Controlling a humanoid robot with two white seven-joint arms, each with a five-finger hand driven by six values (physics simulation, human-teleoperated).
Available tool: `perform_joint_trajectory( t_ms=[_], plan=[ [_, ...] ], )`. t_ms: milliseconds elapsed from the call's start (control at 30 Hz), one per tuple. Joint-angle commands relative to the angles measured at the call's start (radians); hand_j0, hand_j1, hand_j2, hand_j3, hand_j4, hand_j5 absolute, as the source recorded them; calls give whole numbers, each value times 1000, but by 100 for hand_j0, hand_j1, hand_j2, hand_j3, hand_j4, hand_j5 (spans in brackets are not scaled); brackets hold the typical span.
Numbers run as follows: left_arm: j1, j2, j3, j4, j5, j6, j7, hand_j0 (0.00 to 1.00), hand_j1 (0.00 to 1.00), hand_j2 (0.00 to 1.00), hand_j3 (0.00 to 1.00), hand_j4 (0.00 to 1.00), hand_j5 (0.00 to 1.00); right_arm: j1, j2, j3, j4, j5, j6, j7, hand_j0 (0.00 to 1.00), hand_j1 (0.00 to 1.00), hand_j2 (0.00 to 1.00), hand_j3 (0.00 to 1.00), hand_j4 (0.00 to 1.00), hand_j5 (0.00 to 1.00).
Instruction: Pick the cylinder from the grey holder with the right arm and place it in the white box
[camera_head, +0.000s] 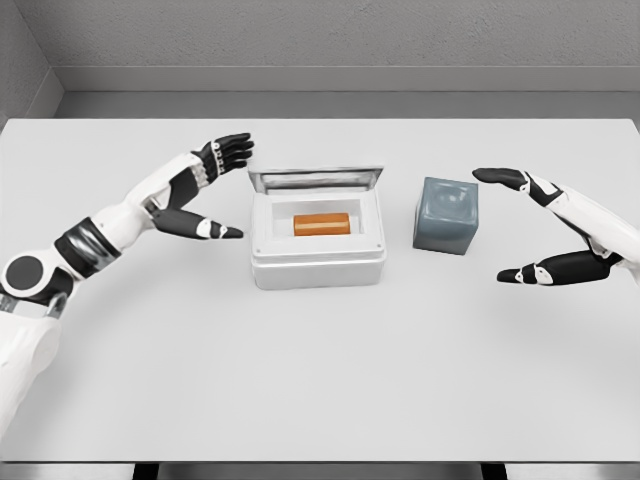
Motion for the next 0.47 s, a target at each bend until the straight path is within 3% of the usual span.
perform_joint_trajectory(
  t_ms=[0, 67, 233, 433],
  plan=[
    [0, 13, 23, -17, 7, 0, 0, 100, 100, 100, 100, 100, 100, 0, -1, 0, 0, -5, 3, 0, 100, 100, 100, 100, 100, 100],
    [0, 28, 53, -14, 7, 0, 0, 100, 100, 100, 100, 100, 100, 0, -1, 0, 0, -5, 3, 0, 100, 100, 100, 100, 100, 100],
    [35, 172, 167, 2, 8, -9, 0, 100, 100, 100, 100, 100, 100, 0, -1, 0, -1, -4, 3, 0, 100, 100, 100, 100, 100, 100],
    [43, 225, 208, 52, 8, -18, 0, 100, 100, 100, 100, 100, 100, 0, -1, 0, -1, -4, 3, 0, 100, 100, 100, 100, 100, 100]
  ],
)
